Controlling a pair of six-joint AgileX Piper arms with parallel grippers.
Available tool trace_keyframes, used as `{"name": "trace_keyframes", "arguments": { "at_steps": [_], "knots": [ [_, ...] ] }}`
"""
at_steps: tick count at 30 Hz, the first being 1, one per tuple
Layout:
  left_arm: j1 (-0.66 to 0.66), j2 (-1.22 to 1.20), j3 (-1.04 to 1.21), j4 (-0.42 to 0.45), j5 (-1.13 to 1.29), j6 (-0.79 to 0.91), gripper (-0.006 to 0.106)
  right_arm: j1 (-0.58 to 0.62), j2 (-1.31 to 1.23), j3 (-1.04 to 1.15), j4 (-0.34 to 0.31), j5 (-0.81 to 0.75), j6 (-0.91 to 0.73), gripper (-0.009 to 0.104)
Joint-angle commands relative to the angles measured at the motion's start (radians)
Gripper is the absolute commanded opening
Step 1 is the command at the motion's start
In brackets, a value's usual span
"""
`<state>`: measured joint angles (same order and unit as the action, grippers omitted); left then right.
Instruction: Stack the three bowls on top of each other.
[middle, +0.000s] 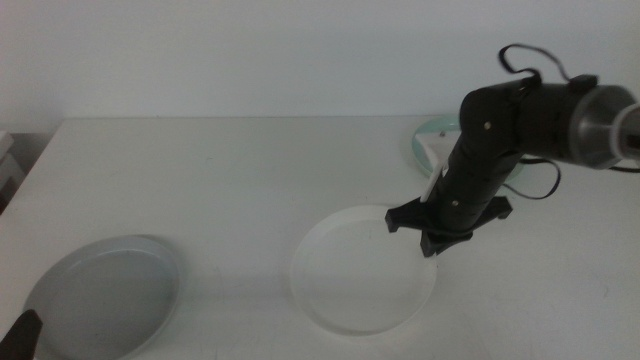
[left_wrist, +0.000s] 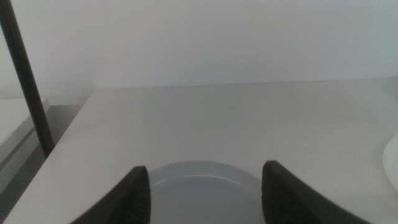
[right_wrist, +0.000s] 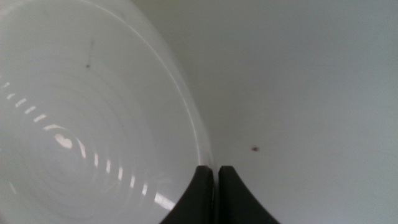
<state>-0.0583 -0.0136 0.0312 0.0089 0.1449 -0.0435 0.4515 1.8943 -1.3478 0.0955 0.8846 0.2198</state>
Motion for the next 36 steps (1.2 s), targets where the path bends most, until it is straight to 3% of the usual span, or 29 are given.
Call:
{"name": "trace_keyframes", "arguments": {
  "at_steps": [1,9,13,23,32,36],
  "knots": [
    [-0.006,-0.013,-0.005,-0.009,-0.079,-0.011,0.061,0.004,-0.023,-0.037,0.006,-0.015,0.002,-0.001],
    [-0.006,-0.013,-0.005,-0.009,-0.079,-0.011,0.061,0.004,0.028,-0.037,-0.003,-0.054,-0.006,-0.001],
    [-0.006,-0.013,-0.005,-0.009,-0.079,-0.011,0.061,0.004,0.043,-0.037,0.001,-0.065,-0.003,0.006],
    [-0.006,-0.013,-0.005,-0.009,-0.079,-0.011,0.061,-0.008,-0.034,-0.04,-0.006,-0.067,0.006,0.05],
    [-0.006,-0.013,-0.005,-0.009,-0.08,-0.011,0.061,-0.127,-0.199,-0.105,-0.166,-0.06,0.091,0.056],
    [-0.006,-0.013,-0.005,-0.009,-0.08,-0.011,0.061,-0.226,-0.157,-0.206,-0.186,-0.037,0.08,0.056]
  ]
}}
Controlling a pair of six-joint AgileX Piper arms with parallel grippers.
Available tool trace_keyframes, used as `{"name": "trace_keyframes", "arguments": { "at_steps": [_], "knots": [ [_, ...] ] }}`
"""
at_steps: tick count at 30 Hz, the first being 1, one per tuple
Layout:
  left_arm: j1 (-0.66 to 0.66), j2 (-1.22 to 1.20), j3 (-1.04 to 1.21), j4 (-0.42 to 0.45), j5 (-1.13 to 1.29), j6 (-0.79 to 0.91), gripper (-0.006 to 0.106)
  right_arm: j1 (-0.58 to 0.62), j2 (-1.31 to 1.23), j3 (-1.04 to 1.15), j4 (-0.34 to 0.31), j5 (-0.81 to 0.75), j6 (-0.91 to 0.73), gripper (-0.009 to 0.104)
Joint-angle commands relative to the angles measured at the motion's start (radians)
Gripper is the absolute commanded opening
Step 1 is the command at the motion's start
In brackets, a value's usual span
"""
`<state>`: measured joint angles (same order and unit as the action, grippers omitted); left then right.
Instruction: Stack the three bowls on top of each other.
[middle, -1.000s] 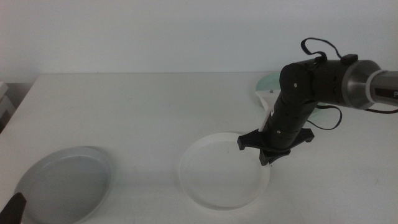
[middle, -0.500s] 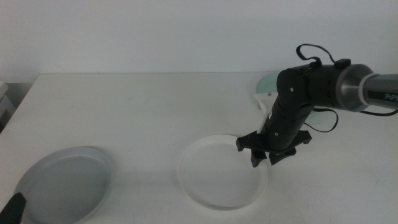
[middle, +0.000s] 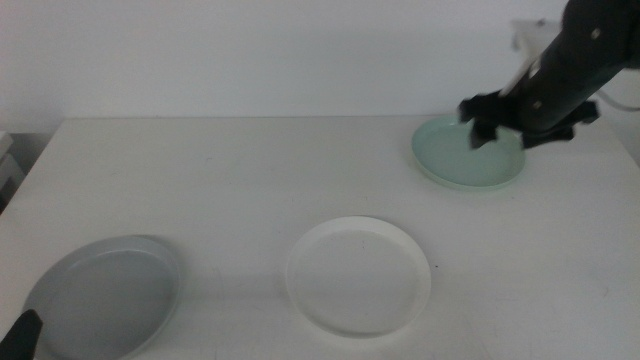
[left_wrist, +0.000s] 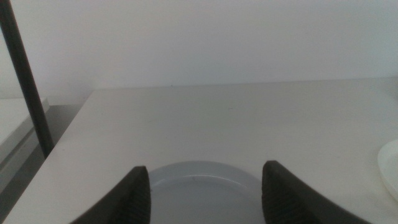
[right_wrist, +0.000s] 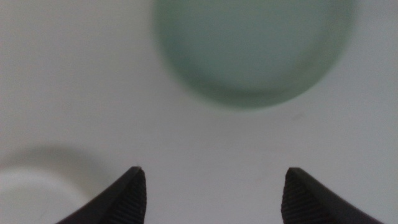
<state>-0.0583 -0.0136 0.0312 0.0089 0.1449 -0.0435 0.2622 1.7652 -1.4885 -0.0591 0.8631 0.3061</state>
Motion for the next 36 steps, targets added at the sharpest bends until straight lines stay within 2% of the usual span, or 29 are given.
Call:
{"name": "trace_keyframes", "arguments": {
  "at_steps": [1,6,12,20,25,31,36],
  "knots": [
    [-0.006,-0.013,-0.005,-0.009,-0.08,-0.011,0.061,-0.062,-0.007,-0.089,-0.034,-0.008,-0.011,0.056],
    [-0.006,-0.013,-0.005,-0.009,-0.08,-0.011,0.061,-0.166,0.125,-0.241,-0.031,0.025,-0.048,0.056],
    [-0.006,-0.013,-0.005,-0.009,-0.08,-0.011,0.061,-0.231,0.325,-0.436,-0.03,0.016,-0.081,0.056],
    [-0.006,-0.013,-0.005,-0.009,-0.08,-0.011,0.061,-0.249,0.534,-0.664,-0.021,0.011,-0.092,0.056],
    [-0.006,-0.013,-0.005,-0.009,-0.08,-0.011,0.061,-0.249,0.593,-0.686,0.023,-0.005,-0.092,0.052],
    [-0.006,-0.013,-0.005,-0.009,-0.08,-0.011,0.061,-0.249,0.613,-0.686,0.023,-0.034,-0.092,0.033],
    [-0.006,-0.013,-0.005,-0.009,-0.08,-0.011,0.061,-0.249,0.615,-0.686,0.021,-0.041,-0.096,0.008]
  ]
}}
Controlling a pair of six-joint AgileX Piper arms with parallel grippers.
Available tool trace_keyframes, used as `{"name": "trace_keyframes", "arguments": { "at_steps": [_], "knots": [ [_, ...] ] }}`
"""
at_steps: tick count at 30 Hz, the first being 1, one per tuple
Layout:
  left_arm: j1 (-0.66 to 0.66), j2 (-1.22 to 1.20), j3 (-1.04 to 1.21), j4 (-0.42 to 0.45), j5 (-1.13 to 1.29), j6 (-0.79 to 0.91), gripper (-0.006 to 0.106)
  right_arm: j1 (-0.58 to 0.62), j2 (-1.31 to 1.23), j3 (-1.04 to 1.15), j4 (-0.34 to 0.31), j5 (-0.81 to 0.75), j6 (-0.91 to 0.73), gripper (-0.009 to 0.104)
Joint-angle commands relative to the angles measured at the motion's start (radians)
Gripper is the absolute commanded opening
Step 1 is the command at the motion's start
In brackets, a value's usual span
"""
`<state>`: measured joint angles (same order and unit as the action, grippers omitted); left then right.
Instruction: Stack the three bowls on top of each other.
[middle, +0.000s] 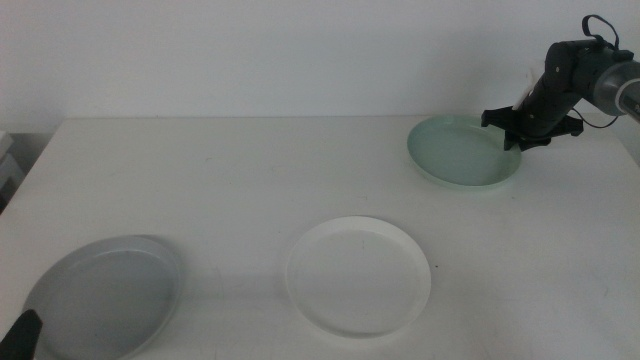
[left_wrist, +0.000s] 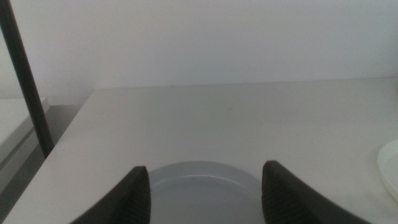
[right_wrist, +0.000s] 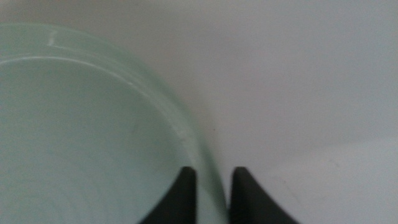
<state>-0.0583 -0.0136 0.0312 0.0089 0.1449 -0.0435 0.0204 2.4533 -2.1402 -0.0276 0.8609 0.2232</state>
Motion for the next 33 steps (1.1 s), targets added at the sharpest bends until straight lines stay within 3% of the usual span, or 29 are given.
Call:
{"name": "trace_keyframes", "arguments": {
  "at_steps": [1,7,13,17,27,33],
  "knots": [
    [-0.006,-0.013,-0.005,-0.009,-0.08,-0.011,0.061,-0.007,-0.077,-0.034,-0.01,-0.034,-0.021,0.002],
    [-0.006,-0.013,-0.005,-0.009,-0.08,-0.011,0.061,-0.006,-0.195,-0.011,0.005,0.011,-0.044,-0.001],
    [-0.006,-0.013,-0.005,-0.009,-0.08,-0.011,0.061,0.008,-0.427,0.203,0.152,-0.041,-0.116,-0.001],
    [-0.006,-0.013,-0.005,-0.009,-0.08,-0.011,0.061,0.071,-0.597,0.437,0.211,-0.146,-0.175,-0.001],
    [-0.006,-0.013,-0.005,-0.009,-0.08,-0.011,0.061,0.311,-0.766,0.766,0.223,-0.201,-0.186,-0.001],
    [-0.006,-0.013,-0.005,-0.009,-0.08,-0.011,0.061,0.353,-0.766,0.872,0.231,-0.252,-0.185,-0.001]
  ]
}}
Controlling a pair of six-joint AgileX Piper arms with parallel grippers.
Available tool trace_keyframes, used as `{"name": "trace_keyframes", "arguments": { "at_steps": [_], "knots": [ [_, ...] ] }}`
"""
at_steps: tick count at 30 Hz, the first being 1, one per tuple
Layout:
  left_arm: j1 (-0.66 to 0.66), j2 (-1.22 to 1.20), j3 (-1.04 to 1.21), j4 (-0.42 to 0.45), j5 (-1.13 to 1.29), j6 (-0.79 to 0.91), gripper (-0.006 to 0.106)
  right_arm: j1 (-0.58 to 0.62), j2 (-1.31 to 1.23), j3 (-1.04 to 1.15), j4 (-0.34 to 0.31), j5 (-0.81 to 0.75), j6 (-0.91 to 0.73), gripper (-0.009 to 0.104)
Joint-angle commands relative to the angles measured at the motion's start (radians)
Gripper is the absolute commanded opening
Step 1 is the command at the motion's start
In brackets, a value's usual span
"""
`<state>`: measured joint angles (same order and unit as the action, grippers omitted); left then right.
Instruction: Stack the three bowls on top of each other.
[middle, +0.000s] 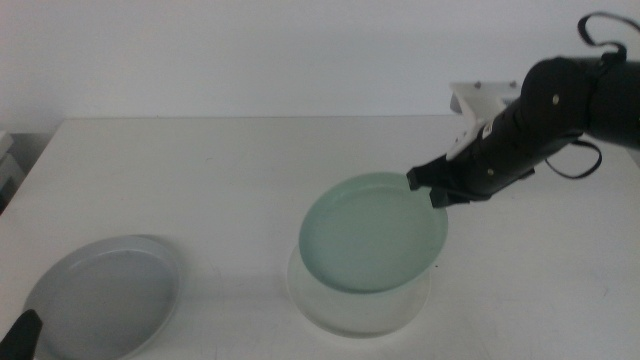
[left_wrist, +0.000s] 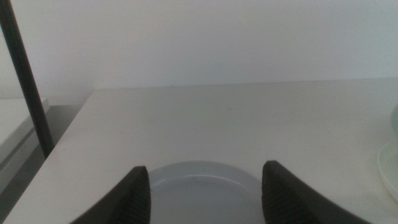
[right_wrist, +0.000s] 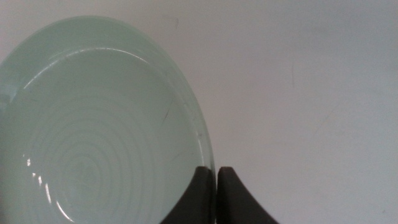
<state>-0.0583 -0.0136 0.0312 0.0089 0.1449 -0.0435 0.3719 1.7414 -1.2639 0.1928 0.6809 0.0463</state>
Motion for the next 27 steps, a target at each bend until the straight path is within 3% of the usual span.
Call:
{"name": "trace_keyframes", "arguments": {
  "at_steps": [1,12,27],
  "knots": [
    [-0.006,-0.013,-0.005,-0.009,-0.08,-0.011,0.061,0.002,-0.054,0.012,0.022,-0.079,-0.008,-0.001],
    [-0.006,-0.013,-0.005,-0.009,-0.08,-0.011,0.061,0.02,-0.053,0.076,0.132,-0.13,-0.125,-0.001],
    [-0.006,-0.013,-0.005,-0.009,-0.08,-0.011,0.061,0.042,0.005,0.076,0.142,-0.129,-0.163,-0.001]
  ]
}}
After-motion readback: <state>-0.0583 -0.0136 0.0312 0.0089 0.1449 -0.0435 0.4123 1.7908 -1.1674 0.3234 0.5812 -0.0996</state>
